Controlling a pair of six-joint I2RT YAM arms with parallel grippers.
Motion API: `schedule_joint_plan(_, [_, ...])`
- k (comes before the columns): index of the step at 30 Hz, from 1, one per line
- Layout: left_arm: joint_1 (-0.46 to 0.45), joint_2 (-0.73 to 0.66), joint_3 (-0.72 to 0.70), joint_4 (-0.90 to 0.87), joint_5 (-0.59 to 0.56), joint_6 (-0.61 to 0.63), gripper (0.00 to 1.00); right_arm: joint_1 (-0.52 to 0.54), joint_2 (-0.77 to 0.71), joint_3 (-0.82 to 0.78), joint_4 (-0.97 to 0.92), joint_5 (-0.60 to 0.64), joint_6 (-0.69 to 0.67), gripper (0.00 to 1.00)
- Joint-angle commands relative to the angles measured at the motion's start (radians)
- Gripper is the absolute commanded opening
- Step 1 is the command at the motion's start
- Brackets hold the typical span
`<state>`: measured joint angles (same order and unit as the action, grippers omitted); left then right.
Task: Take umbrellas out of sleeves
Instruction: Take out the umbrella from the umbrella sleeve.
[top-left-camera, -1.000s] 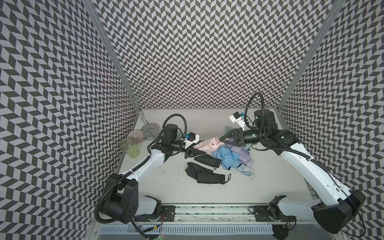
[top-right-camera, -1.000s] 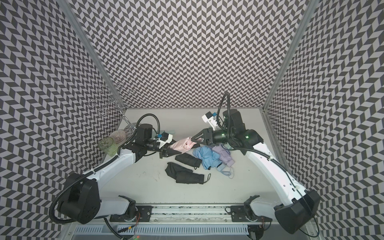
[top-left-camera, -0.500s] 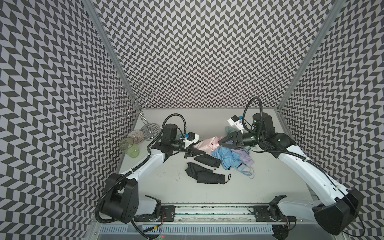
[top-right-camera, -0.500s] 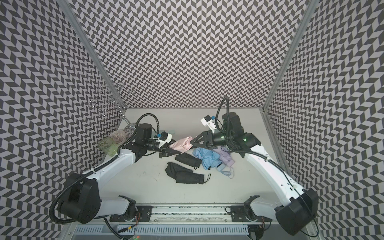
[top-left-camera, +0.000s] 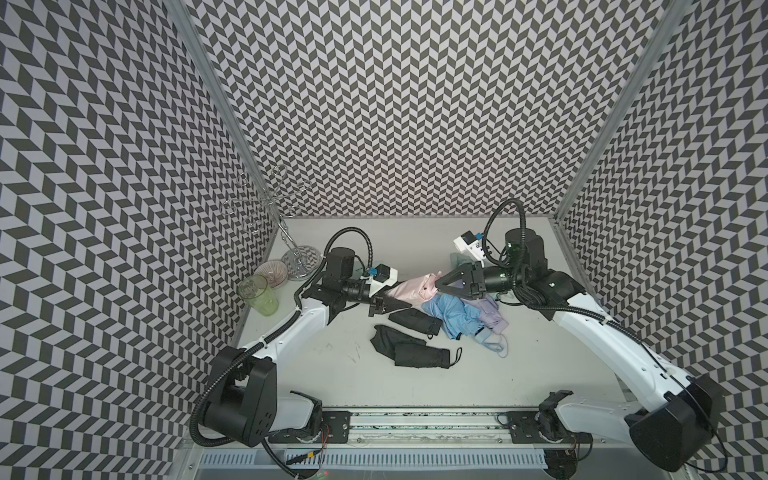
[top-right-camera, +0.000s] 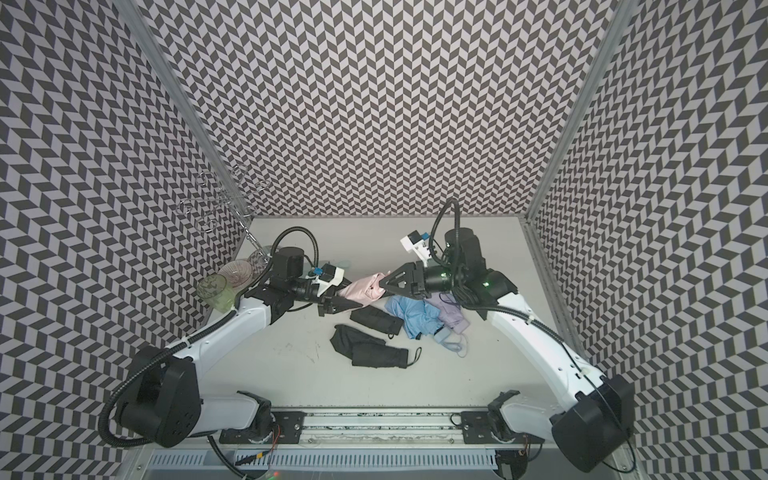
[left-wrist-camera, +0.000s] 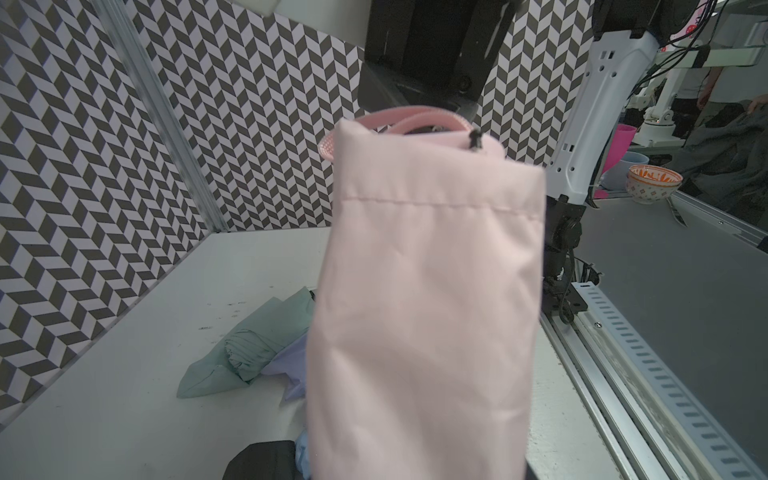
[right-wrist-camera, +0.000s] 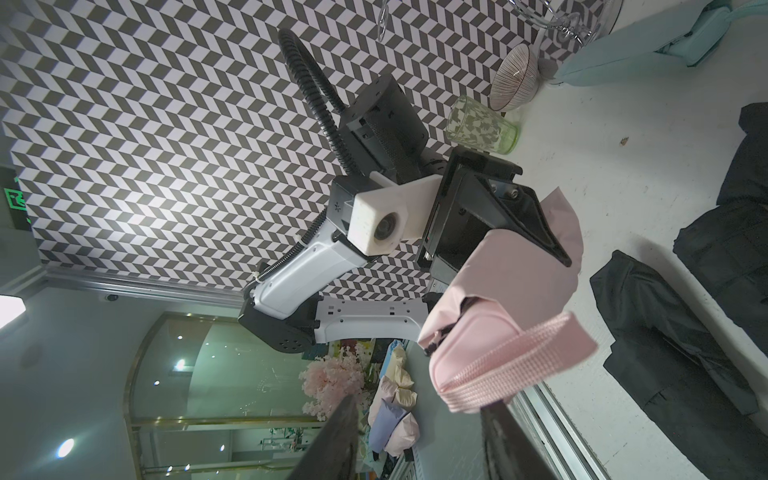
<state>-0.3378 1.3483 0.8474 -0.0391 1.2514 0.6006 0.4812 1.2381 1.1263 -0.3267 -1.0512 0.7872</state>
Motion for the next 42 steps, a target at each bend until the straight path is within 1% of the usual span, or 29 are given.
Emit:
schedule_joint_plan(1, [-0.001,-0.006,0.027,0.025,0.044,0.013,0.00,0.003,-0.006,-0.012,0.069,-0.009,0.015,0.47])
schedule_joint_plan(9, [-0.007,-0.006,0.029,0.024,0.038,0.017,0.00,0.002,0.016,-0.014,0.074,0.000,0.018,0.50])
schedule_joint_plan(13, [-0.019,-0.006,0.043,-0.026,0.005,0.064,0.00,0.014,0.031,-0.008,0.066,0.004,0.011,0.49])
schedule_joint_plan(17, [-0.029,-0.011,0.054,-0.073,-0.029,0.104,0.00,0.030,0.063,0.025,-0.011,0.013,-0.046,0.48])
schedule_joint_plan(21, [-0.030,-0.017,0.057,-0.076,-0.033,0.105,0.00,0.042,0.095,0.065,-0.089,0.036,-0.102,0.48])
schedule_joint_plan(28, [-0.033,-0.023,0.059,-0.093,-0.072,0.114,0.00,0.072,0.129,0.092,-0.154,0.070,-0.147,0.48])
schedule_joint_plan(34, [-0.033,-0.023,0.062,-0.093,-0.087,0.110,0.00,0.073,0.165,0.151,-0.330,0.114,-0.262,0.50])
schedule_joint_plan(42, [-0.033,-0.026,0.062,-0.092,-0.093,0.108,0.00,0.073,0.145,0.122,-0.324,0.141,-0.253,0.51])
